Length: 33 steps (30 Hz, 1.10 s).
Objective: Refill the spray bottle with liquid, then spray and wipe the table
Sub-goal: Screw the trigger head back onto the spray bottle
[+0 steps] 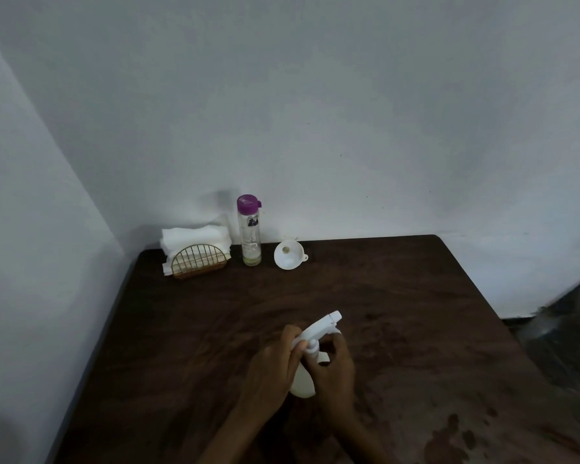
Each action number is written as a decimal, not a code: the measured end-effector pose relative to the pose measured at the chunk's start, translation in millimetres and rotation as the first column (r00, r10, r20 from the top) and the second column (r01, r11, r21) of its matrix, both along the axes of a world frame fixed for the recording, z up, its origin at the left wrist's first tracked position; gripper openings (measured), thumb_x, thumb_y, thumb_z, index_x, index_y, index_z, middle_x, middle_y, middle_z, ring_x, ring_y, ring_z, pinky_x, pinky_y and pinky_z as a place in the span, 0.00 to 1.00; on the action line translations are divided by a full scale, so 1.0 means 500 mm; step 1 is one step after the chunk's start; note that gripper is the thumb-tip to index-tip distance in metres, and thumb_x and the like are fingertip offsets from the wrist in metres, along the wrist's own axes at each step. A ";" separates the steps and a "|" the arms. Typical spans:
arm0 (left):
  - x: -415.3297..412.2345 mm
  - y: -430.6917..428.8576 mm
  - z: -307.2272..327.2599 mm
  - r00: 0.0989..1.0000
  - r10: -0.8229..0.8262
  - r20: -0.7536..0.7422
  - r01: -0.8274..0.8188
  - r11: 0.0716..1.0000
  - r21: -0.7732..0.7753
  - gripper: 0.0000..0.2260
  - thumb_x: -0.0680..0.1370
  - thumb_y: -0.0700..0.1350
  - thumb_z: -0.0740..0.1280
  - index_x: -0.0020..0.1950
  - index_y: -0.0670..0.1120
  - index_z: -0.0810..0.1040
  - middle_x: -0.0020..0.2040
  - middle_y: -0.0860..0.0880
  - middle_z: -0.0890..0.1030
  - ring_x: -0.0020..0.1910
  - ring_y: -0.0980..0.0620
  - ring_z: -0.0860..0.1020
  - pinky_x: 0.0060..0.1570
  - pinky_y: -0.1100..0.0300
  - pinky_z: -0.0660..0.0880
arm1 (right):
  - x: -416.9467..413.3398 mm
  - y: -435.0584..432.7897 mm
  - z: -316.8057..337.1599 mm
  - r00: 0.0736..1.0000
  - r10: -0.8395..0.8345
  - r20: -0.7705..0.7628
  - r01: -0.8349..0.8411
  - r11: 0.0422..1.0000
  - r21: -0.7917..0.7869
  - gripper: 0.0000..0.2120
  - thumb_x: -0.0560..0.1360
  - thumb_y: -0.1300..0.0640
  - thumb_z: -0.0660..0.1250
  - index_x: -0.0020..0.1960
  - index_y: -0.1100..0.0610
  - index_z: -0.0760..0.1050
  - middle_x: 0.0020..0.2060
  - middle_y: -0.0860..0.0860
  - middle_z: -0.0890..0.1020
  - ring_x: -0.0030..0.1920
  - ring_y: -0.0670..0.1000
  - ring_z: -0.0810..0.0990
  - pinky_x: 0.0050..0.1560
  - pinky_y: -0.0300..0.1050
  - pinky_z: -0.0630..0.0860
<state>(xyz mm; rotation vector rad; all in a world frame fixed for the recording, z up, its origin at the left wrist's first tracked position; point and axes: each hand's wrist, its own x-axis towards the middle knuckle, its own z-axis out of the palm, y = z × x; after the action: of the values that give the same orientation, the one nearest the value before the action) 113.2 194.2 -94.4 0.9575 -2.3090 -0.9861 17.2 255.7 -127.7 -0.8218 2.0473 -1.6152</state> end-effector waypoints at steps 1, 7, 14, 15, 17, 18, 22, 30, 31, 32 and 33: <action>-0.001 0.000 -0.001 1.000 -0.003 -0.001 0.003 1.000 -0.003 0.16 0.76 0.60 0.49 0.54 0.54 0.68 0.38 0.55 0.79 0.35 0.59 0.78 0.34 0.63 0.74 | 0.001 0.001 0.003 1.000 0.003 -0.004 -0.003 1.000 -0.010 0.20 0.60 0.35 0.66 0.42 0.49 0.73 0.41 0.46 0.80 0.43 0.43 0.78 0.39 0.33 0.71; -0.003 0.000 0.000 1.000 0.004 0.006 -0.004 1.000 -0.030 0.14 0.79 0.55 0.52 0.59 0.51 0.70 0.39 0.58 0.78 0.38 0.62 0.79 0.39 0.64 0.76 | -0.005 0.016 -0.012 0.993 0.105 -0.045 -0.107 0.993 -0.044 0.15 0.67 0.39 0.66 0.45 0.50 0.76 0.44 0.43 0.79 0.47 0.45 0.77 0.43 0.39 0.74; -0.010 -0.010 0.005 1.000 0.003 0.010 -0.003 0.999 -0.045 0.13 0.80 0.53 0.52 0.59 0.50 0.70 0.41 0.54 0.80 0.37 0.60 0.78 0.35 0.70 0.70 | -0.009 -0.007 -0.002 0.999 0.005 -0.038 -0.005 1.000 -0.013 0.10 0.66 0.47 0.74 0.39 0.47 0.73 0.36 0.45 0.81 0.40 0.42 0.78 0.37 0.34 0.71; -0.011 -0.010 0.005 1.000 -0.005 0.013 0.006 0.999 -0.044 0.13 0.80 0.53 0.52 0.59 0.50 0.69 0.41 0.55 0.79 0.37 0.60 0.78 0.35 0.70 0.71 | -0.008 -0.011 -0.001 0.999 -0.004 -0.037 0.004 1.000 -0.016 0.12 0.66 0.44 0.73 0.40 0.47 0.72 0.37 0.45 0.80 0.40 0.42 0.78 0.38 0.34 0.71; -0.012 -0.010 0.003 0.999 -0.011 0.030 0.012 0.999 -0.042 0.13 0.80 0.54 0.52 0.58 0.51 0.69 0.40 0.56 0.78 0.35 0.62 0.77 0.35 0.70 0.71 | -0.005 -0.015 0.002 0.999 -0.010 -0.048 0.009 1.000 -0.022 0.16 0.64 0.37 0.67 0.40 0.48 0.71 0.37 0.46 0.80 0.40 0.42 0.77 0.37 0.32 0.71; -0.012 -0.010 0.002 1.000 -0.008 0.029 0.009 0.999 -0.039 0.14 0.79 0.55 0.51 0.58 0.51 0.69 0.38 0.56 0.77 0.34 0.61 0.77 0.34 0.69 0.71 | -0.003 -0.013 0.002 0.999 -0.004 -0.054 0.003 0.999 -0.033 0.16 0.65 0.36 0.66 0.41 0.48 0.71 0.37 0.46 0.80 0.40 0.42 0.78 0.37 0.32 0.72; -0.012 -0.012 -0.003 0.999 0.009 0.036 -0.008 0.999 -0.043 0.16 0.79 0.56 0.51 0.62 0.52 0.69 0.39 0.57 0.78 0.37 0.61 0.78 0.38 0.64 0.75 | -0.005 0.004 -0.001 0.996 0.067 -0.059 -0.071 0.994 -0.078 0.14 0.67 0.41 0.66 0.43 0.50 0.75 0.41 0.47 0.80 0.45 0.44 0.79 0.43 0.36 0.74; -0.003 -0.003 -0.004 0.999 0.032 0.009 -0.031 0.998 -0.058 0.13 0.80 0.52 0.53 0.62 0.50 0.69 0.44 0.56 0.79 0.38 0.63 0.76 0.37 0.74 0.68 | -0.010 0.008 -0.018 0.999 0.052 -0.010 -0.052 0.999 -0.017 0.15 0.66 0.43 0.73 0.45 0.52 0.77 0.40 0.47 0.82 0.44 0.45 0.80 0.39 0.41 0.76; -0.003 -0.002 -0.005 1.000 0.030 0.003 -0.030 0.998 -0.050 0.13 0.80 0.52 0.53 0.61 0.51 0.69 0.42 0.57 0.78 0.37 0.63 0.76 0.36 0.74 0.68 | -0.008 0.006 -0.017 0.999 0.048 -0.012 -0.048 0.999 0.000 0.17 0.66 0.42 0.72 0.47 0.52 0.76 0.42 0.47 0.81 0.45 0.44 0.79 0.40 0.40 0.76; -0.002 -0.001 -0.005 1.000 0.029 -0.002 -0.029 0.999 -0.043 0.13 0.80 0.53 0.53 0.60 0.51 0.70 0.41 0.57 0.77 0.36 0.62 0.76 0.35 0.73 0.68 | -0.006 0.004 -0.015 0.999 0.048 -0.017 -0.048 0.999 0.011 0.20 0.65 0.38 0.69 0.48 0.52 0.75 0.43 0.46 0.81 0.46 0.44 0.79 0.41 0.40 0.76; -0.002 -0.001 -0.005 1.000 0.028 -0.008 -0.028 0.999 -0.037 0.12 0.80 0.53 0.53 0.59 0.51 0.70 0.40 0.57 0.77 0.35 0.62 0.76 0.34 0.72 0.68 | -0.004 0.003 -0.015 0.999 0.048 -0.023 -0.048 0.999 0.020 0.22 0.65 0.35 0.66 0.48 0.52 0.74 0.44 0.46 0.80 0.46 0.43 0.78 0.42 0.41 0.76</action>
<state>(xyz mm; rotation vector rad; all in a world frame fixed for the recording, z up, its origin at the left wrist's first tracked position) 112.0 193.5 -96.9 0.9673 -2.2939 -0.9301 15.4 257.2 -135.0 -0.8810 2.0400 -1.5649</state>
